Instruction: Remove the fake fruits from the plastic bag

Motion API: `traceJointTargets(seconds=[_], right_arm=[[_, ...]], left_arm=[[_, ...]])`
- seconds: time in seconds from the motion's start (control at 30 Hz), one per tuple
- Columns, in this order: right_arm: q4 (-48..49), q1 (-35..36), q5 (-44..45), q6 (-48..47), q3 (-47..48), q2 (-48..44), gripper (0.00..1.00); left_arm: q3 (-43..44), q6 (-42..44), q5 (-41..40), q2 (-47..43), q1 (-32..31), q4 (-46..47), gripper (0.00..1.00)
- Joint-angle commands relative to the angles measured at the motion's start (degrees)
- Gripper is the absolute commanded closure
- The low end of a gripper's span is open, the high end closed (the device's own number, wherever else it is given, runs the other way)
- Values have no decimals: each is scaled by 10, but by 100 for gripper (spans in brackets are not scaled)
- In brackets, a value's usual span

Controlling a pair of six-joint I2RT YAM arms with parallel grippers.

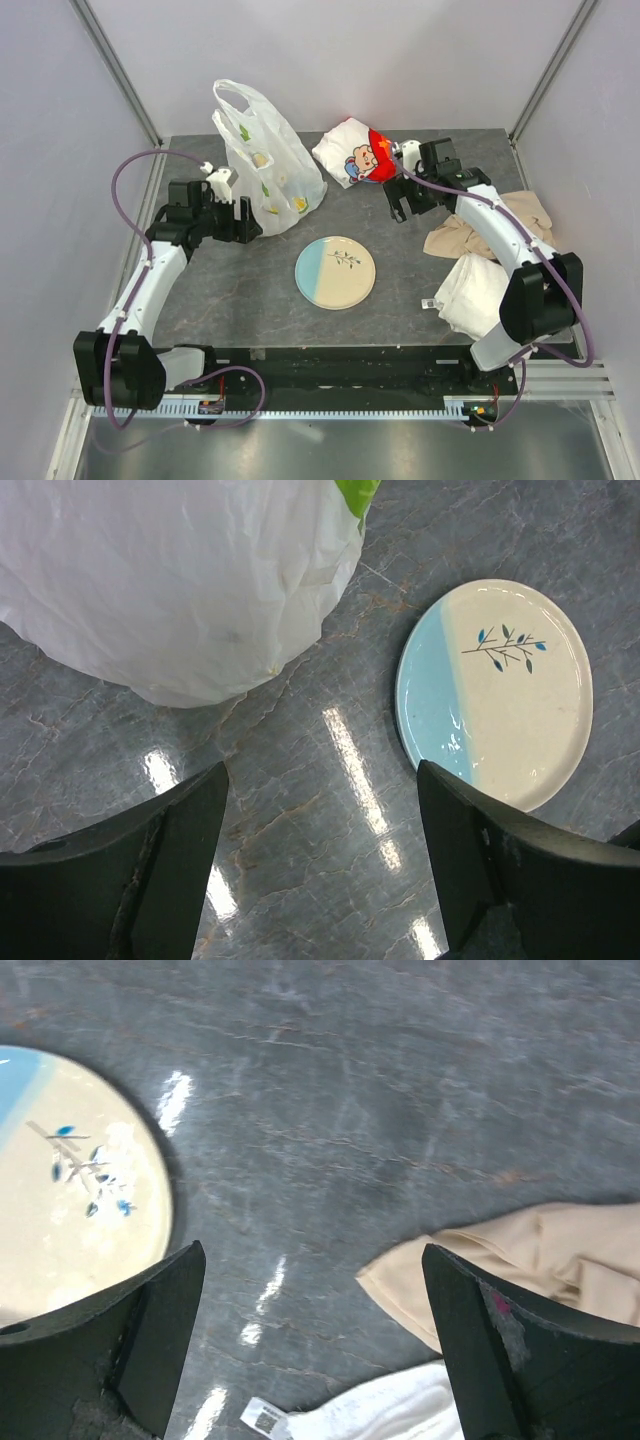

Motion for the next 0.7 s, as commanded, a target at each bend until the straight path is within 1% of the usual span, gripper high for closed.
traceJointTargets(seconds=[0.0, 0.03, 0.07, 0.13, 0.23, 0.33, 0.37, 0.4, 0.43, 0.47, 0.5, 0.53, 0.67], right_arm=[[-2, 4, -97, -12, 20, -1, 2], [-11, 3, -106, -17, 10, -3, 2], [-14, 3, -138, -21, -1, -16, 5], [-27, 3, -180, -37, -44, -29, 13], [-54, 11, -229, -37, -78, -33, 16], [-54, 18, -263, -31, -96, -13, 16], [-53, 23, -271, -31, -98, 7, 17], [-51, 27, -278, -29, -96, 21, 18], [-48, 29, -289, -24, -93, 38, 23], [-44, 32, -291, -6, -89, 67, 23], [-35, 32, -292, 8, -86, 78, 24], [-12, 33, -286, 19, -86, 85, 24], [18, 41, -250, 37, -65, 141, 26]], left_arm=[[6, 23, 9, -27, 3, 10, 15], [12, 8, 19, -26, 3, 9, 15], [16, 2, 26, -25, 3, 9, 15], [16, -24, 46, -30, 3, 16, 15], [6, -45, 50, -56, 5, 31, 15], [-2, -38, 54, -78, 5, 25, 15], [-5, -34, 56, -82, 5, 26, 15], [-9, -30, 56, -87, 6, 26, 15], [-15, -26, 54, -91, 10, 30, 15], [-19, -27, 59, -102, 18, 33, 15], [-22, -31, 66, -108, 30, 36, 15], [-24, -45, 70, -110, 55, 36, 15], [-35, -52, 81, -111, 76, 39, 16]])
